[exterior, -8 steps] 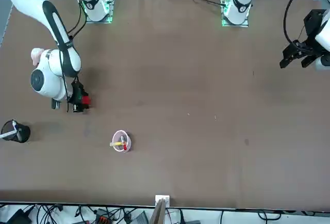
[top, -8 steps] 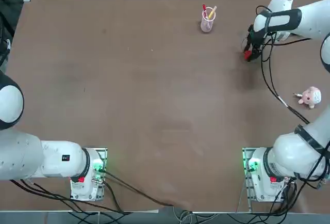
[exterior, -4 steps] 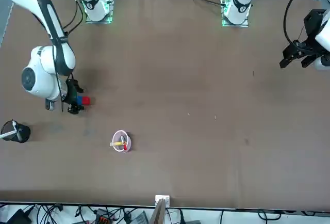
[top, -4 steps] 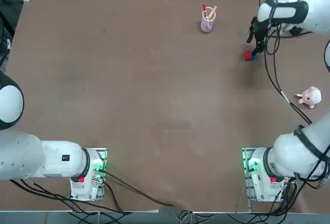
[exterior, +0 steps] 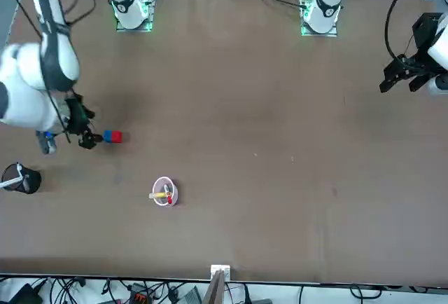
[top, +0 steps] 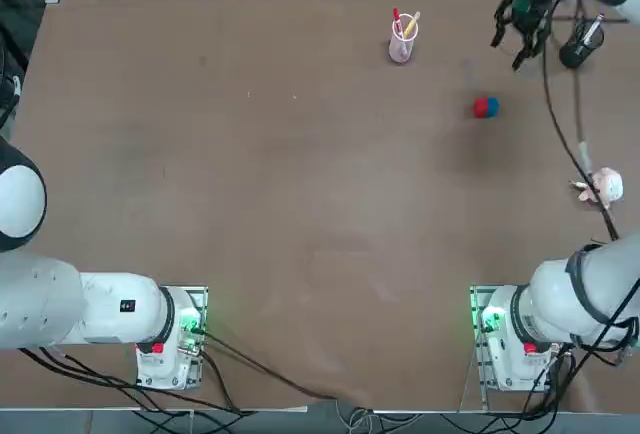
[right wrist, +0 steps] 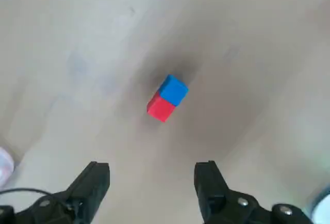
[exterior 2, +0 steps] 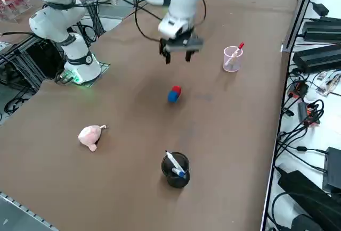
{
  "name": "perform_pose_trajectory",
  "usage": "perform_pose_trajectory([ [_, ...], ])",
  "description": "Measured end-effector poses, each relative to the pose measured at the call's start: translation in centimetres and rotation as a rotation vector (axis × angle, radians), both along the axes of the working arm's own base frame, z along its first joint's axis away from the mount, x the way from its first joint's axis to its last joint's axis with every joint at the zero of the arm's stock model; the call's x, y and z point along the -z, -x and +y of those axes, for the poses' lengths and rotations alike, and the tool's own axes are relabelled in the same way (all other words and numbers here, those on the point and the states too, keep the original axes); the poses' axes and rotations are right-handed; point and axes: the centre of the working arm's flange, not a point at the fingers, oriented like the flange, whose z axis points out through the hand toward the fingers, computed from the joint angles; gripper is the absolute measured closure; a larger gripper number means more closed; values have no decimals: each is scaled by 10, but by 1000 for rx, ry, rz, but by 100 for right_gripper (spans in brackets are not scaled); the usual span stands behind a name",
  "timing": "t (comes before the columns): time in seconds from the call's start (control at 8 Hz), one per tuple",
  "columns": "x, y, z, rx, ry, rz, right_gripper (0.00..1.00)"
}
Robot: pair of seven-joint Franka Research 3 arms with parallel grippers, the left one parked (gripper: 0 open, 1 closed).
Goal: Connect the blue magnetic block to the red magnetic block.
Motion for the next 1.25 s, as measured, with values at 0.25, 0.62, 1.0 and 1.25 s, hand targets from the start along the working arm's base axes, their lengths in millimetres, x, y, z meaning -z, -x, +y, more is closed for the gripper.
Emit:
perform_pose_trajectory([
  [0.25,-53,-6,-5,-261,-33,-82,0],
  [0.62,-109,12,-24,-669,-61,-156,0],
  [1.0,-158,28,-24,-842,-35,-217,0],
  [1.25,-175,34,1,-896,4,-205,0],
])
